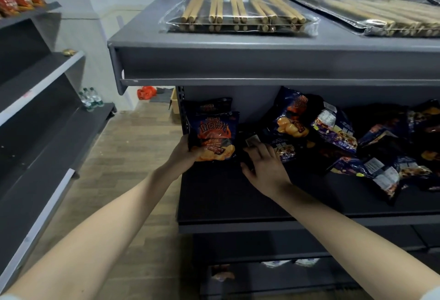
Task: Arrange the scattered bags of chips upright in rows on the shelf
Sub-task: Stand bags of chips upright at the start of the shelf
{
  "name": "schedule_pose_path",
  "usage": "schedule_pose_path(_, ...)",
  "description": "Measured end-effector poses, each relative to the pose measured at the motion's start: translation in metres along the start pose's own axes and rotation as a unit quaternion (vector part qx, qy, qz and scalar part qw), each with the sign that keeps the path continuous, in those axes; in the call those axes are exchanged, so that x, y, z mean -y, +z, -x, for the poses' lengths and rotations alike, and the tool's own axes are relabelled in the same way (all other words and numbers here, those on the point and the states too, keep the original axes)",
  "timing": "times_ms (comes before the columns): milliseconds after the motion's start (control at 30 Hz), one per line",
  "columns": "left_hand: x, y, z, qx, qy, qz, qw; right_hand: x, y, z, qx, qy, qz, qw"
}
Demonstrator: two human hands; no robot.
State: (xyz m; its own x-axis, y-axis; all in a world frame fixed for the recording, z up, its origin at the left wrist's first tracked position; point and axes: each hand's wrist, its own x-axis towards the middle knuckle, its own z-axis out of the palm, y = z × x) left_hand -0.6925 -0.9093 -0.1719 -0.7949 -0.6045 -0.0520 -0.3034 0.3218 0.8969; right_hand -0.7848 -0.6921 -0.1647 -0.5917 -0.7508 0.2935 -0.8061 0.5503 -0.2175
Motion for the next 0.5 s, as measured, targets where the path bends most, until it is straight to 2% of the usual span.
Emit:
schedule_pose_path(133, 0.0011, -0.0015, -0.0005, -0.001, -0.006, 0.006, 1.0, 0.0003, 0.0019, 0.0038, -0.002, 0.003, -0.003, 1.0)
schedule_pose_path(267, 0.0045, -0.0018, 0.0028, -0.035, -0.015, 0.025, 0.999, 0.0032, 0.0055, 0.0075, -0.008, -0.001, 0.008, 1.0)
schedule_pose_path(400, 0.009, -0.0027, -0.001, -0.075, 0.014, -0.029, 0.997, 0.0037, 0.0081, 0.0088, 0.013, 0.003, 0.03, 0.999)
schedule_pose_path(500, 0.0086, -0.0054, -0.0042, -0.069, 0.038, -0.075, 0.994, 0.0031, 0.0086, 0.0088, 0.017, 0.003, 0.034, 0.999)
